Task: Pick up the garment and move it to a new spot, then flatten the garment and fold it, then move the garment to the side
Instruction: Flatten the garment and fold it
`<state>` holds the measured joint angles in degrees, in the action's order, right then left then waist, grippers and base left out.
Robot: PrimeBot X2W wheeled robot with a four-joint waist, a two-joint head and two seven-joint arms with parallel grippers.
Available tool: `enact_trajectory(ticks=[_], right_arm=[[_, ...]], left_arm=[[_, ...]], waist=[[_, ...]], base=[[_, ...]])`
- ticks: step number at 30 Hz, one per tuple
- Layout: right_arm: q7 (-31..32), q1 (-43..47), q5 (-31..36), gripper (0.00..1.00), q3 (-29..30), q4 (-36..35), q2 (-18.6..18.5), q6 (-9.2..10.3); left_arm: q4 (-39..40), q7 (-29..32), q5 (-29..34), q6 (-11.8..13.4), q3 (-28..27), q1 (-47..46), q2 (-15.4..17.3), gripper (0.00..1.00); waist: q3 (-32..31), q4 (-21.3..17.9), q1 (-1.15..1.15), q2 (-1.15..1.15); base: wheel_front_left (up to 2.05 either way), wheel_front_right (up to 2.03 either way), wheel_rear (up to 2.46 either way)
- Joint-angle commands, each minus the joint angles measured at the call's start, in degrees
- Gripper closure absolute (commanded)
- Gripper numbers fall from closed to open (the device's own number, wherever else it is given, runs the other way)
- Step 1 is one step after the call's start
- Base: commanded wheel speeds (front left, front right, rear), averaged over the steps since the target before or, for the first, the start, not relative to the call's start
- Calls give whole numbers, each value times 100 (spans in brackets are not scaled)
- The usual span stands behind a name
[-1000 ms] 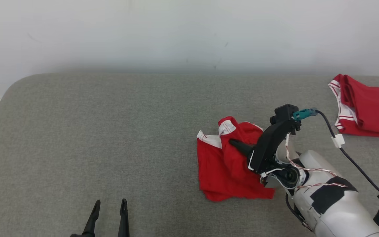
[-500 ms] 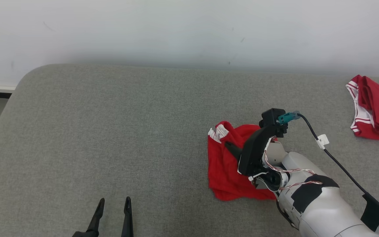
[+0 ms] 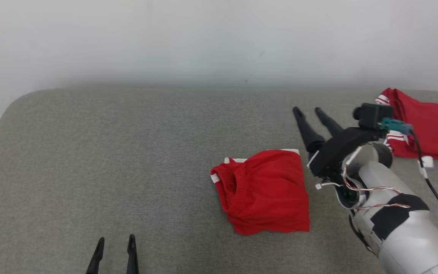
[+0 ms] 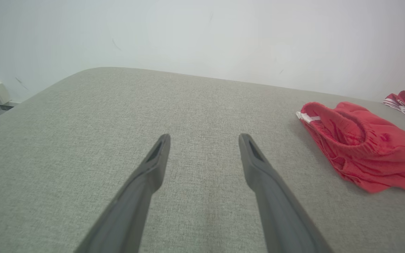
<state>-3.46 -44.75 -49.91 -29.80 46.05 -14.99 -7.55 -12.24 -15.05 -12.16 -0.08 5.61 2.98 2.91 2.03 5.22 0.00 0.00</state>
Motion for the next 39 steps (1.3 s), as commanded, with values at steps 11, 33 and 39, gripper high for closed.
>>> enact_trajectory(ticks=[11, 33, 39], right_arm=[[-1169, 888, 837, 0, 426, -662, -372, 17], [-1174, 4323, 3506, 0, 2868, -3680, 1048, 17], [-1175, 4618, 3653, 0, 2818, -3713, 1163, 17]], left_arm=[[192, -17, 156, 42, -399, 179, -3, 0], [213, -17, 566, 1, -819, 157, -3, 0], [204, -17, 728, -179, -894, 304, -4, 0]], waist=[[-109, -524, 0, 0], [-163, -734, 0, 0], [-191, -693, 0, 0]], base=[[0, 0, 0], [0, 0, 0], [0, 0, 0]])
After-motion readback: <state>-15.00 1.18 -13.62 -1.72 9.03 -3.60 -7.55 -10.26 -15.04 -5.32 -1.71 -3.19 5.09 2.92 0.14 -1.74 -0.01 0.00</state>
